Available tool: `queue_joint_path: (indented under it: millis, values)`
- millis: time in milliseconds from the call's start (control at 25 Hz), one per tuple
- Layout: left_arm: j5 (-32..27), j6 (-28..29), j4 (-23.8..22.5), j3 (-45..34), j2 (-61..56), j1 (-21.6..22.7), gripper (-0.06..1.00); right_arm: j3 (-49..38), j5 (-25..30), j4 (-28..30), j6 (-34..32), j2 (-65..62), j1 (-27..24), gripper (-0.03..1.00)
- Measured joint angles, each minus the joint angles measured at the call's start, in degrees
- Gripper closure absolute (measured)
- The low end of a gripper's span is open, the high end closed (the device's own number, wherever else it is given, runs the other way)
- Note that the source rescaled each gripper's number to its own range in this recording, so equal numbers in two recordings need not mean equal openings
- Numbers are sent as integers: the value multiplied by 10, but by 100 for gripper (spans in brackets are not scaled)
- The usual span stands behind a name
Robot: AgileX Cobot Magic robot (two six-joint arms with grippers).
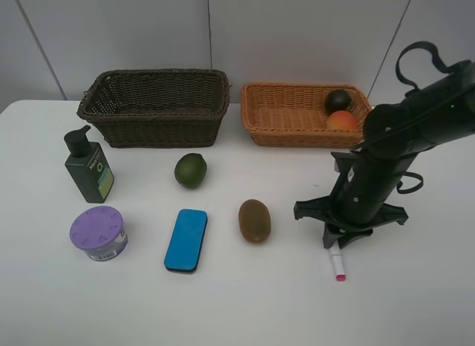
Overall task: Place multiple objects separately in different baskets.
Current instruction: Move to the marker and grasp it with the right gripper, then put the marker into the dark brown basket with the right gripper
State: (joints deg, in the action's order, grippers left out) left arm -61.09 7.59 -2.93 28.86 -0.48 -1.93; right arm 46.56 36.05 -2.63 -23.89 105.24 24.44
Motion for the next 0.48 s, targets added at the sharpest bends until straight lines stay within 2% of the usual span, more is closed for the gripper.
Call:
queue_joint_path:
  millis: [80, 280, 480]
  values:
    - [0, 0, 0, 0, 0, 0, -3, 0, 11, 0, 0, -4, 0, 96]
    - [0, 0, 0, 0, 0, 0, -3, 38, 83, 10, 0, -47, 0, 96]
    - [0, 0, 0, 0, 0, 0, -3, 152, 229, 46, 0, -94, 0, 96]
